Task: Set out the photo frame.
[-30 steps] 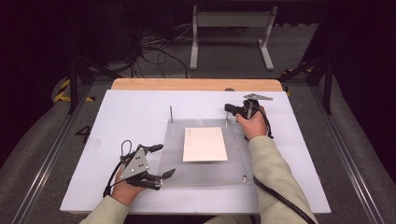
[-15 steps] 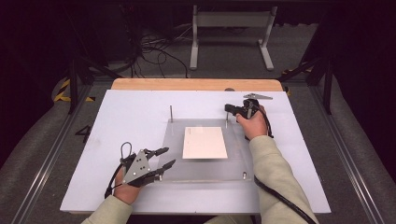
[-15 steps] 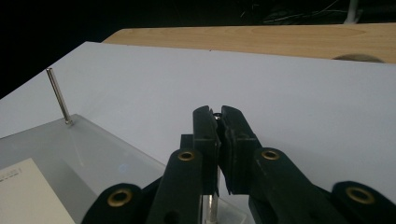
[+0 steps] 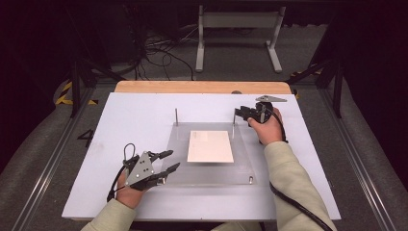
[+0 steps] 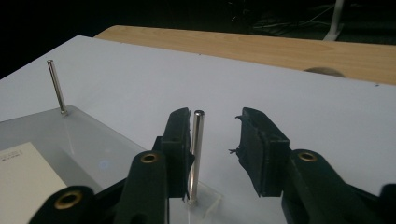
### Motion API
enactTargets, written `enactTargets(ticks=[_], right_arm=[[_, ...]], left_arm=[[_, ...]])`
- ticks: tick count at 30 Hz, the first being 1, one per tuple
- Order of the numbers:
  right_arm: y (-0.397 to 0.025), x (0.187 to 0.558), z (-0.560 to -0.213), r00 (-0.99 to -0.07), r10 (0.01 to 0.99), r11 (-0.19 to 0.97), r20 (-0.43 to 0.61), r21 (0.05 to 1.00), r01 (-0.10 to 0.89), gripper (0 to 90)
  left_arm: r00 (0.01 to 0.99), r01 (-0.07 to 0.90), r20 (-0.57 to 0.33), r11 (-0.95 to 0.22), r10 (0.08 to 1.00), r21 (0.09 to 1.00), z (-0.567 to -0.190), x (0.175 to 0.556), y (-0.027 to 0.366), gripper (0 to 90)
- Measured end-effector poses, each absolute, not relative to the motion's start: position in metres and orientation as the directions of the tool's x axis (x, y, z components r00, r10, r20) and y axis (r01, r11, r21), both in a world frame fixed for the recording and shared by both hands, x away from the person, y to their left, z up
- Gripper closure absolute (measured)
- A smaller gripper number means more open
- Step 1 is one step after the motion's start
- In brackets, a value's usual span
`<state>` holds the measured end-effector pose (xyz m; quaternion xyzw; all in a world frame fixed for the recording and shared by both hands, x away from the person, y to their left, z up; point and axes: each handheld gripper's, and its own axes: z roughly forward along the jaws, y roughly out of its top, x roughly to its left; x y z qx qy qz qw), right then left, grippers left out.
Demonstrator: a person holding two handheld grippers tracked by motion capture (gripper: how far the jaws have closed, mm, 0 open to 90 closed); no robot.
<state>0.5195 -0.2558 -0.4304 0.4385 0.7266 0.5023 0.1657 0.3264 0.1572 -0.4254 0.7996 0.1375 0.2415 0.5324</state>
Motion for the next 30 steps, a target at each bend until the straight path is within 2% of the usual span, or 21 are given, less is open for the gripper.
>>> enactTargets(ticks=[18, 24, 30], right_arm=[[-0.289, 0.442, -0.394, -0.649, 0.754, 0.157, 0.098, 0.933, 0.324, 44.1], [-0.293, 0.421, -0.387, -0.67, 0.738, 0.17, 0.083, 0.938, 0.302, 41.3], [-0.295, 0.389, -0.388, -0.717, 0.694, 0.206, 0.064, 0.937, 0.283, 33.6]], left_arm=[[0.851, -0.015, 0.22, -0.396, 0.478, 0.918, -0.419, 0.329, 0.157, 52.2], [0.852, -0.017, 0.224, -0.402, 0.474, 0.915, -0.417, 0.33, 0.157, 52.3], [0.85, -0.014, 0.22, -0.397, 0.478, 0.918, -0.416, 0.331, 0.157, 52.2]])
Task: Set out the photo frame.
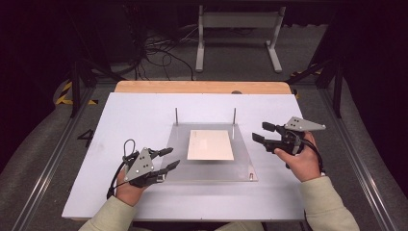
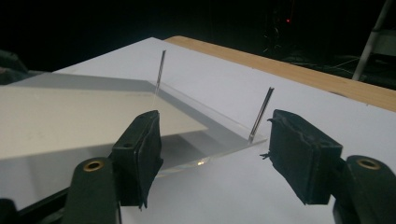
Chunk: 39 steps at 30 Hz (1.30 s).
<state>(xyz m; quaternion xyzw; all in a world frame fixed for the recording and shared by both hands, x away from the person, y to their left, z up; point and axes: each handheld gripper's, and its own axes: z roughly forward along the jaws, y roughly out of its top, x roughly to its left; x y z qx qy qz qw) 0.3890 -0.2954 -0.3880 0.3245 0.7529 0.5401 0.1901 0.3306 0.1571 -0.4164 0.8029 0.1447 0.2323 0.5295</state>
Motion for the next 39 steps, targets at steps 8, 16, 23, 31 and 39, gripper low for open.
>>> enactTargets(ticks=[8, 16, 23, 31, 39], right_arm=[[-0.297, 0.364, -0.392, -0.751, 0.66, 0.272, -0.011, 0.936, 0.225, 34.3], [-0.286, 0.34, -0.405, -0.809, 0.583, 0.379, -0.079, 0.907, 0.185, 29.7], [-0.27, 0.328, -0.399, -0.834, 0.532, 0.39, -0.145, 0.916, 0.09, 27.6], [-0.253, 0.323, -0.396, -0.833, 0.498, 0.412, -0.241, 0.911, -0.018, 32.6], [-0.241, 0.328, -0.4, -0.844, 0.464, 0.42, -0.267, 0.906, -0.056, 40.0]], left_arm=[[0.851, -0.013, 0.221, -0.402, 0.476, 0.916, -0.415, 0.331, 0.157, 52.2], [0.851, -0.006, 0.214, -0.399, 0.479, 0.917, -0.414, 0.332, 0.157, 52.2], [0.852, -0.006, 0.21, -0.393, 0.48, 0.92, -0.413, 0.332, 0.157, 52.1], [0.855, -0.006, 0.209, -0.395, 0.474, 0.919, -0.412, 0.332, 0.157, 52.0], [0.853, -0.008, 0.21, -0.392, 0.477, 0.92, -0.412, 0.332, 0.157, 52.0]])
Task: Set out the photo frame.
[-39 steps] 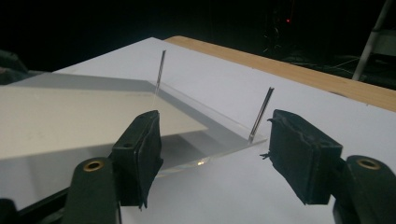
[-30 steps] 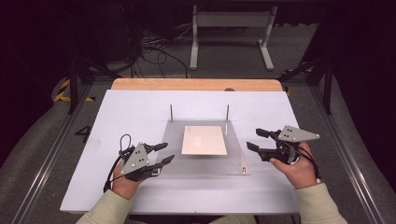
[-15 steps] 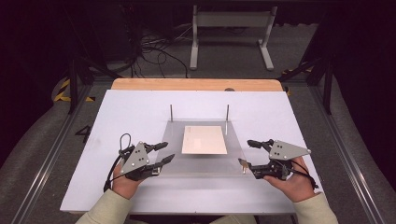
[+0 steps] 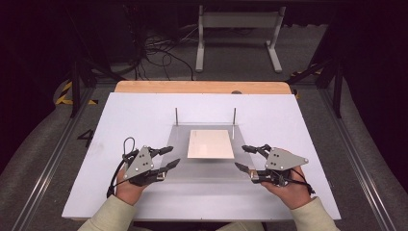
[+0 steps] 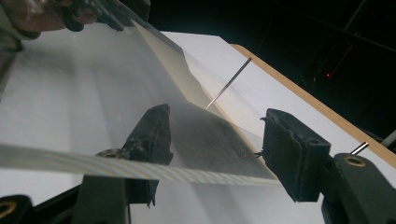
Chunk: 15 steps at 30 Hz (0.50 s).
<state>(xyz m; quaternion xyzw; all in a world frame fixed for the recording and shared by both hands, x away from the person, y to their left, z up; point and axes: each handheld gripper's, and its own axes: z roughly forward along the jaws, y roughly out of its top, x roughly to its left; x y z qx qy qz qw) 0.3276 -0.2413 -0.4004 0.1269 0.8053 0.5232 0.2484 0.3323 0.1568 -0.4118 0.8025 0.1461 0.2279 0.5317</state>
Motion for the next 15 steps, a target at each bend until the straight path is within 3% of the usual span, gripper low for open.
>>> enactTargets(ticks=[6, 15], right_arm=[[-0.2397, 0.3299, -0.3992, -0.856, 0.448, 0.404, -0.258, 0.912, -0.063, 55.8], [-0.2401, 0.3327, -0.3949, -0.85, 0.46, 0.381, -0.256, 0.922, -0.071, 57.3]], left_arm=[[0.852, -0.005, 0.205, -0.384, 0.482, 0.923, -0.4112, 0.3326, 0.1569, 52.1], [0.837, -0.019, 0.219, -0.373, 0.501, 0.928, -0.4056, 0.3327, 0.1561, 53.2]])
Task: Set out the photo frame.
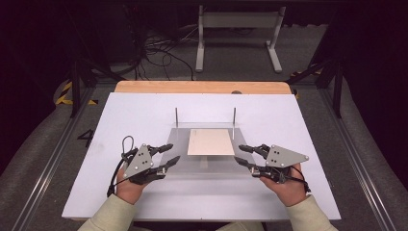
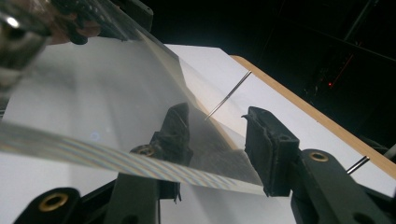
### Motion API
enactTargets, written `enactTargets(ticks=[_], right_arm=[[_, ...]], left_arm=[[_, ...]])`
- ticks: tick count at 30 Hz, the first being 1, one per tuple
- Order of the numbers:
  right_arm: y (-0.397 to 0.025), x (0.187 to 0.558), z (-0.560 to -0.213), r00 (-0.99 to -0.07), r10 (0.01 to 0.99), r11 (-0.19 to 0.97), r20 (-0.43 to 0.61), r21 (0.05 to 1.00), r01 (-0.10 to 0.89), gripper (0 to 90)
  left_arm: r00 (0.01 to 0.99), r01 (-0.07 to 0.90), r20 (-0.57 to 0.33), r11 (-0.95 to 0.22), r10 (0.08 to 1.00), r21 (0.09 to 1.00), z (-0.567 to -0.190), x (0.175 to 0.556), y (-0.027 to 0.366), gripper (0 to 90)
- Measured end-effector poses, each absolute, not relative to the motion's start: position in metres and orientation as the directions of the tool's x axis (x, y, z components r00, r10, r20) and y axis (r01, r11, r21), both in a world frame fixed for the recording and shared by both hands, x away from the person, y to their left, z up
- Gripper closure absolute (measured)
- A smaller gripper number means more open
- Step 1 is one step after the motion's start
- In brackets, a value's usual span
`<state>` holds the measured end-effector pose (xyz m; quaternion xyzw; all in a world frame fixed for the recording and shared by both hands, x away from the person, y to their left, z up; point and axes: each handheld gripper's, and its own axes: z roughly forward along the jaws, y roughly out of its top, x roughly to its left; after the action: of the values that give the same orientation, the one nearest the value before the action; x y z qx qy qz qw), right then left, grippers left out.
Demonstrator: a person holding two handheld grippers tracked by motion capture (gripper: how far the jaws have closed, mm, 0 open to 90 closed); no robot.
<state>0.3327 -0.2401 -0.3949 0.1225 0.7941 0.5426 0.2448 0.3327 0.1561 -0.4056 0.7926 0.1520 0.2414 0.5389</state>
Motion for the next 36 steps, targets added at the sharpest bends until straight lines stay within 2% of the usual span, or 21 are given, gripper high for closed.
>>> enactTargets(ticks=[19, 28, 36], right_arm=[[-0.242, 0.343, -0.366, -0.786, 0.534, 0.334, -0.31, 0.932, -0.141, 57.5], [-0.239, 0.324, -0.34, -0.734, 0.564, 0.315, -0.379, 0.92, -0.233, 60.4], [-0.235, 0.307, -0.324, -0.736, 0.572, 0.287, -0.362, 0.929, -0.233, 62.1]], left_arm=[[0.778, -0.103, 0.284, -0.333, 0.56, 0.937, -0.372, 0.336, 0.149, 58.4], [0.753, -0.164, 0.303, -0.279, 0.584, 0.946, -0.348, 0.321, 0.155, 61.4], [0.772, -0.113, 0.242, -0.247, 0.587, 0.962, -0.331, 0.31, 0.159, 61.2]])
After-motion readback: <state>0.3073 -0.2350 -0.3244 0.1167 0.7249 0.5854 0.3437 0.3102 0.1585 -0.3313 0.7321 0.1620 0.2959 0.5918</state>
